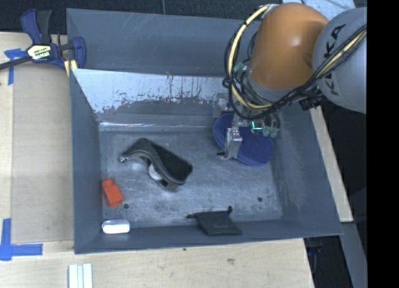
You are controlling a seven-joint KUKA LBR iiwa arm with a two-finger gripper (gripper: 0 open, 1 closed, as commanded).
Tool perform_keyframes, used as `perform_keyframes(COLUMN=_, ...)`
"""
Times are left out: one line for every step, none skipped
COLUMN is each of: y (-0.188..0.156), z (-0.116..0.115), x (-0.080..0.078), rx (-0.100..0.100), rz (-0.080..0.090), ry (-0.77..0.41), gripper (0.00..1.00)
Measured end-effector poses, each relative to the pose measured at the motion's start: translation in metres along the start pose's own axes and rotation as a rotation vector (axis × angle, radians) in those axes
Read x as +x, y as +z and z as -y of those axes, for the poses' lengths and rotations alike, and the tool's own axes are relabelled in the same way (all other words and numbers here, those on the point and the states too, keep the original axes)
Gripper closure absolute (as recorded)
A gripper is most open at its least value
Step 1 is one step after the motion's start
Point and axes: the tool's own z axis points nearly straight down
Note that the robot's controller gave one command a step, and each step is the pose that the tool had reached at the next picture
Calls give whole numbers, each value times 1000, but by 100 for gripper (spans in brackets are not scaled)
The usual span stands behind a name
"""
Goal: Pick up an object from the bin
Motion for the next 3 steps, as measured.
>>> perform_keyframes(y=88, z=72, x=-10, rx=2, rz=1, ry=111, gripper=0)
perform_keyframes(y=135, z=83, x=-32, rx=-2, rz=-1, ry=72, gripper=0)
perform_keyframes(y=128, z=83, x=-36, rx=-1, rz=17, ry=73, gripper=100)
